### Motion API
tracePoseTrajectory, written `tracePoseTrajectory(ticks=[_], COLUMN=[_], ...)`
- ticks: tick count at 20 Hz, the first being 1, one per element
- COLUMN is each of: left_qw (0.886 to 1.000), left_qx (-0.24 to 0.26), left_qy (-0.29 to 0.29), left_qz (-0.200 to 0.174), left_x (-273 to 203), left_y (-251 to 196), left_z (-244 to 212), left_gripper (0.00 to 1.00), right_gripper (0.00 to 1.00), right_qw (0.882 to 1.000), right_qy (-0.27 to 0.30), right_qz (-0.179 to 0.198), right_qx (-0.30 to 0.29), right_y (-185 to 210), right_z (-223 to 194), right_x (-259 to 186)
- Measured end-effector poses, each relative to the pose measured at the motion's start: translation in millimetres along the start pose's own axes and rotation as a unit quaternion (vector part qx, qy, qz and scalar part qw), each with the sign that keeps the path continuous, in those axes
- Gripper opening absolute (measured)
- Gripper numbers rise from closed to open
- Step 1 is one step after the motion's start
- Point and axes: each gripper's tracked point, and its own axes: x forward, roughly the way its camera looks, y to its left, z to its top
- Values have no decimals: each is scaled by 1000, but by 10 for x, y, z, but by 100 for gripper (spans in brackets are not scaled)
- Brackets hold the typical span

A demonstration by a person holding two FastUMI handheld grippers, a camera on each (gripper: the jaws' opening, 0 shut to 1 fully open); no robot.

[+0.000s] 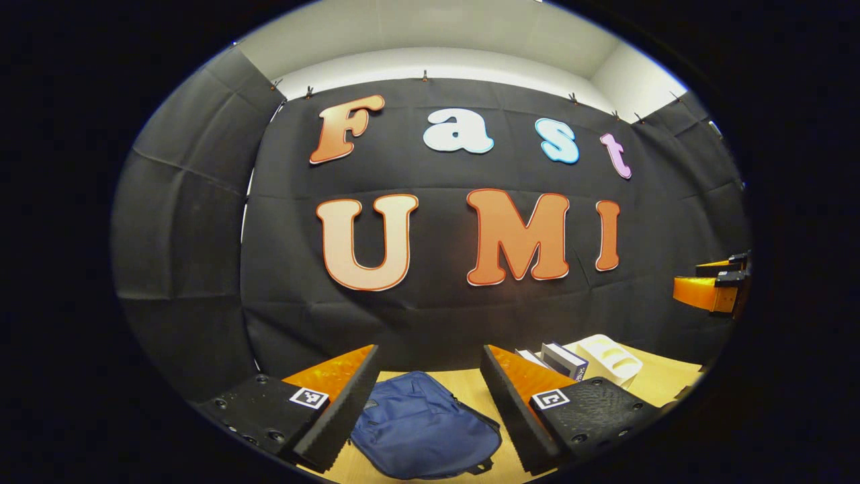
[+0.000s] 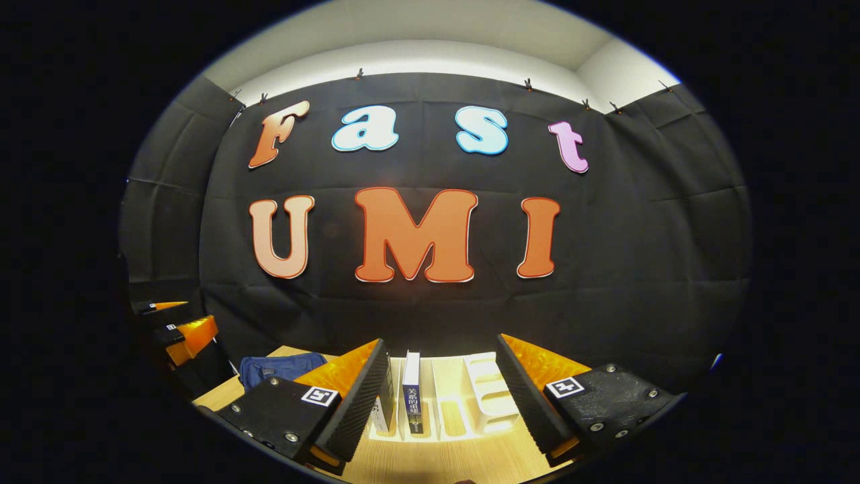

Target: Open the schoolbag, grab two books from the bookshelf and put them into the schoolbag.

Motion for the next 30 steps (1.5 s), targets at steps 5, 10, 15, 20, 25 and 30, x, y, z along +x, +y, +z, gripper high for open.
tracePoseTrajectory(ticks=[5, 10, 15, 20, 25, 30], left_qw=[1000, 999, 997, 996, 979, 937], left_qx=[-4, -10, -9, 56, 152, 254], left_qy=[3, 10, 24, 57, 135, 223], left_qz=[20, 46, 67, 48, -16, -84], left_x=[-44, -147, -223, -59, 80, 176], left_y=[-81, -164, -239, -337, -558, -774], left_z=[-18, -137, -275, -544, -1235, -2035], left_gripper=[93, 94, 94, 94, 95, 95], right_gripper=[96, 97, 97, 97, 97, 96], right_qw=[1000, 999, 998, 999, 999, 999], right_qy=[7, 6, 8, 9, 22, 38], right_qz=[18, 43, 67, 50, 14, -28], right_qx=[3, 7, 5, 9, 20, 26], right_y=[-200, -392, -476, -557, -706, -902], right_z=[-13, -11, -51, -113, -255, -414], right_x=[85, 201, 302, 366, 356, 327])
